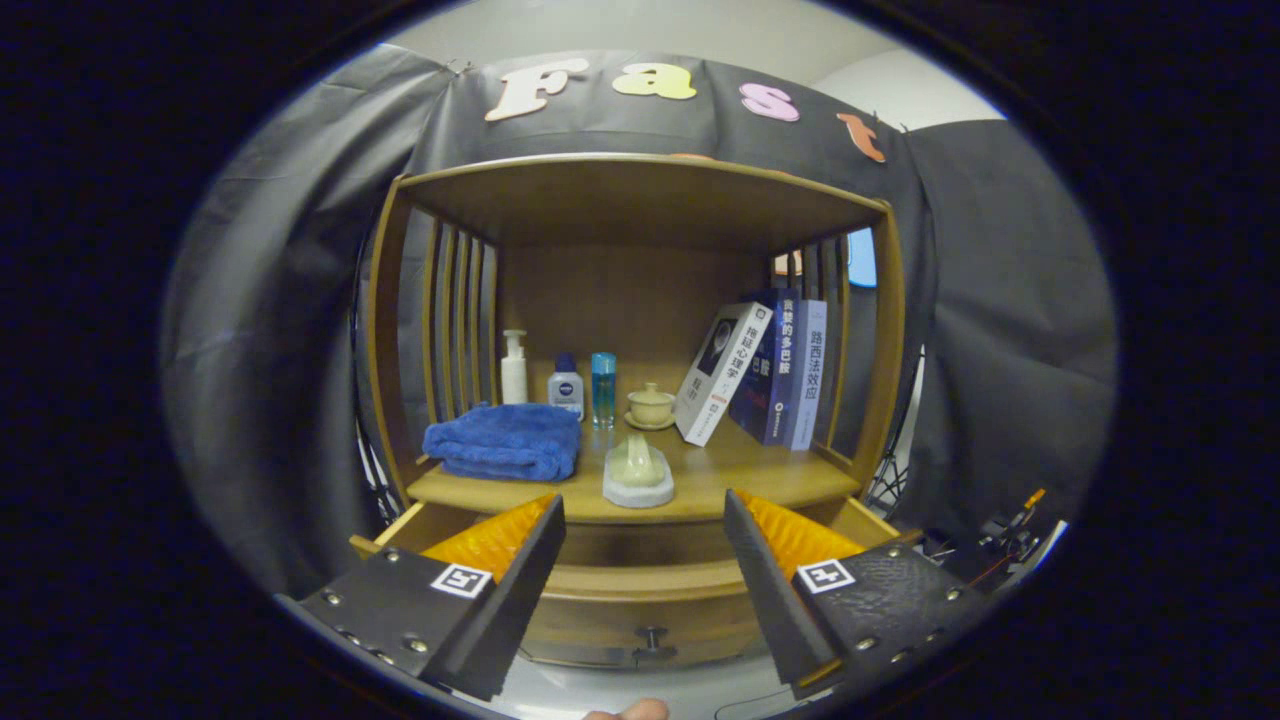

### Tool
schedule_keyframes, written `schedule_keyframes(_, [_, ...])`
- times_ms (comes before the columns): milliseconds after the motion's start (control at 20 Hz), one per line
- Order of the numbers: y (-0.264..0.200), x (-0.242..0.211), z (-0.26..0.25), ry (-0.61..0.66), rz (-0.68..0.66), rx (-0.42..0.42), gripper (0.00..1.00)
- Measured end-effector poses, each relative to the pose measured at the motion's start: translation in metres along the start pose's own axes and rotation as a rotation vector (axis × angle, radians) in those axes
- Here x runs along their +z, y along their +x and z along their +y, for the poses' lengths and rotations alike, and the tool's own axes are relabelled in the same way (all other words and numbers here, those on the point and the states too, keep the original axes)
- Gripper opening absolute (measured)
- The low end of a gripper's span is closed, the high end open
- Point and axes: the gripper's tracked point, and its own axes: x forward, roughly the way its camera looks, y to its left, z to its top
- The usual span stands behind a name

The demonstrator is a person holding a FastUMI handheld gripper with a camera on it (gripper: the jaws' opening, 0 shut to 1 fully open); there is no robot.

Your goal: Pull open the drawer, take out the items inside it, and place them on the countertop above the cabinet.

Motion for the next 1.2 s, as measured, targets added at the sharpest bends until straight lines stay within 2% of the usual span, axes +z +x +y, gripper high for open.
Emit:
schedule_keyframes(450, [-0.009, -0.065, 0.002, -0.007, 0.051, 0.049, 0.96])
schedule_keyframes(800, [0.005, -0.108, 0.002, 0.012, 0.121, 0.08, 0.96])
schedule_keyframes(1200, [0.024, -0.122, 0.003, 0.01, 0.133, 0.094, 0.96])
